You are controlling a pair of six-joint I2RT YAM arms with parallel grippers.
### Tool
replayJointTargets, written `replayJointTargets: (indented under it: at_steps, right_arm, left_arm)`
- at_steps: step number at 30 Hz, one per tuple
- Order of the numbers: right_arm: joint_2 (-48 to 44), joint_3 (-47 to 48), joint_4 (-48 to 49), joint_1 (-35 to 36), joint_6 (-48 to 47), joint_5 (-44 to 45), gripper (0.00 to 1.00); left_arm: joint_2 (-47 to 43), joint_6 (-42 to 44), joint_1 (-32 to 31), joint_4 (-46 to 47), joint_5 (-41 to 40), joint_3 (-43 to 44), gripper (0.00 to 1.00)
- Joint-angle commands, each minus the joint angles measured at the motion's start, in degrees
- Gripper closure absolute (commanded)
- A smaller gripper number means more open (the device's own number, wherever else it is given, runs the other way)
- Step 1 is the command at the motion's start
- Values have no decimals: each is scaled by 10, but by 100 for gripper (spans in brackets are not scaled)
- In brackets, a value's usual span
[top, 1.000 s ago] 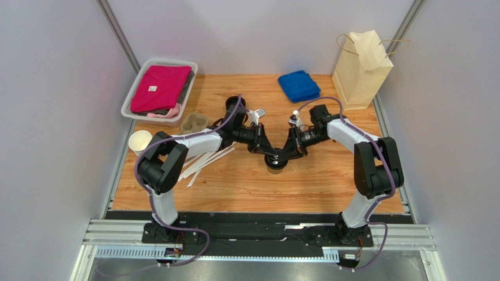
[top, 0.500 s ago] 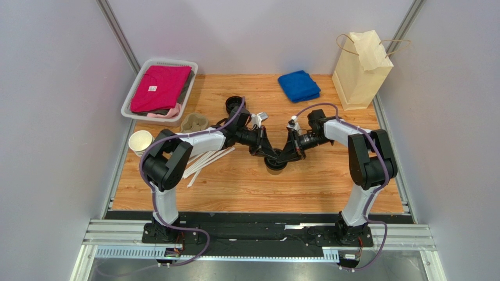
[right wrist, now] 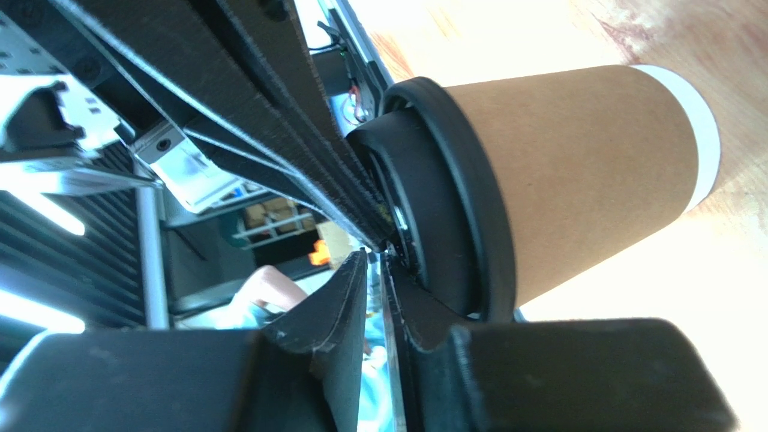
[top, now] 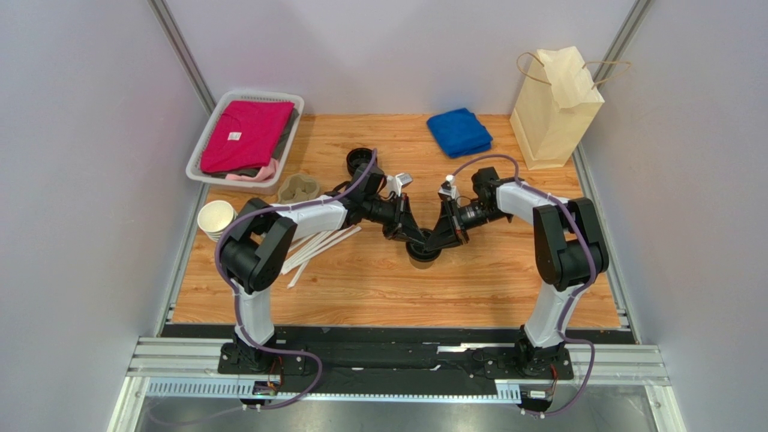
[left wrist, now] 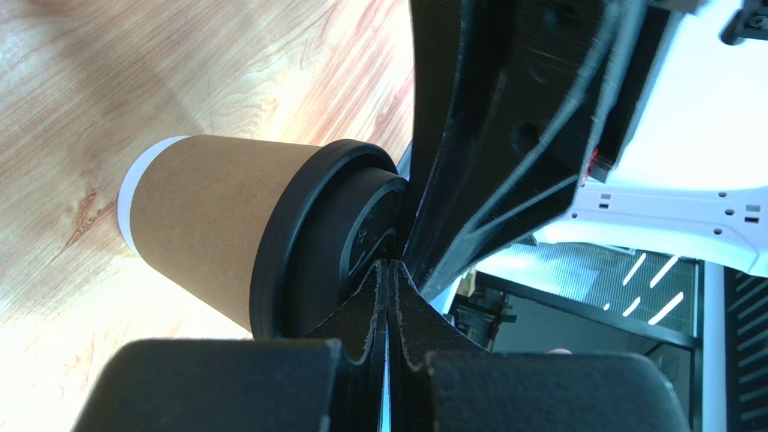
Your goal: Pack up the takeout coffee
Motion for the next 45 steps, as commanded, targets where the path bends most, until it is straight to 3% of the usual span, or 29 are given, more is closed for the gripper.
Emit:
replayJointTargets:
  at_steps: [1, 9, 17, 31, 45]
  right_arm:
    - [-52, 20, -37, 6, -82, 73, 78]
    - [-196, -10, -57, 6, -76, 251, 77]
    - [-229, -30, -9, 70, -76, 385, 76]
    - [-227, -39, 35, 134, -52, 475, 75]
    - [-154, -82, 72, 135, -25, 494, 76]
  left_arm:
    - [20, 36, 0, -40, -55, -1, 100]
    - [17, 34, -4, -39, -59, -4, 100]
    - [25, 33, -7, -39, -58, 6, 100]
    - [26, 33, -10, -41, -60, 5, 100]
    - [39, 46, -9, -63, -75, 1, 100]
